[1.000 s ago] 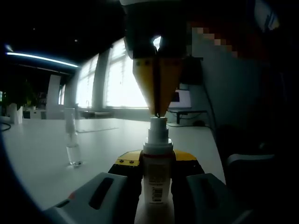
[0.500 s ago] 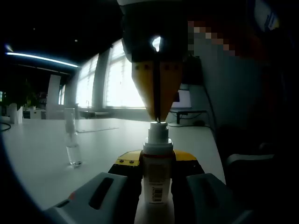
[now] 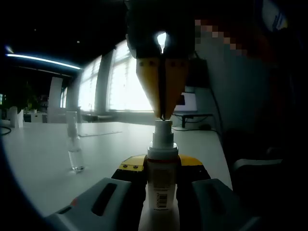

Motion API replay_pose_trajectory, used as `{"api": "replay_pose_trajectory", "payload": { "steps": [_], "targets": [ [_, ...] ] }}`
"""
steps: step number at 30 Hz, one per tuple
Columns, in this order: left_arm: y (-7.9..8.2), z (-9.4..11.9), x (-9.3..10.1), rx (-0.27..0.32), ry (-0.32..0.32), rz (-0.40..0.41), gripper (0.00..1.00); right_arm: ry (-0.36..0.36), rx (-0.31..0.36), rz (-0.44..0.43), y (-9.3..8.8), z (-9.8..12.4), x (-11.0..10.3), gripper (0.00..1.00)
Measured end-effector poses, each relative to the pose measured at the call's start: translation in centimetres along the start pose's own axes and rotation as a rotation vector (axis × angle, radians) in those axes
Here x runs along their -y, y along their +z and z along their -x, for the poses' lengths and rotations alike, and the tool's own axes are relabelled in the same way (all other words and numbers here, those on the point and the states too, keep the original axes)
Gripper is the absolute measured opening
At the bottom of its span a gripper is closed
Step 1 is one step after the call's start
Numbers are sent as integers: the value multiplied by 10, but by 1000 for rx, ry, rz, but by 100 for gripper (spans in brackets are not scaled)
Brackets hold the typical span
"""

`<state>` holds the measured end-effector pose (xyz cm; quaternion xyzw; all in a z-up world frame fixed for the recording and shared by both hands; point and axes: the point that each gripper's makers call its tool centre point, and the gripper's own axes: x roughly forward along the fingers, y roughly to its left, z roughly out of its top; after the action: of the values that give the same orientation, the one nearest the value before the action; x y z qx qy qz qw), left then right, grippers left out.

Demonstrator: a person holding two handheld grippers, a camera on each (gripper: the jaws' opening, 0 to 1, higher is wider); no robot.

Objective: Clamp pump bottle remove cover press pump head put on cover

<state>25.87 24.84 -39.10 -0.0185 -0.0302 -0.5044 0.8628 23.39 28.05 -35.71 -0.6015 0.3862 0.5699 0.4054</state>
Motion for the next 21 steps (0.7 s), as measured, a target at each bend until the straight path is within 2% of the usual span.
{"api": "replay_pose_trajectory", "payload": {
  "steps": [9,21],
  "targets": [
    [0,0,0,-1,0,1,14,-4,55,-30,-1,0,0,0],
    [0,0,1,-1,0,0,14,-3,53,-25,0,0,-1,0]
  ]
}}
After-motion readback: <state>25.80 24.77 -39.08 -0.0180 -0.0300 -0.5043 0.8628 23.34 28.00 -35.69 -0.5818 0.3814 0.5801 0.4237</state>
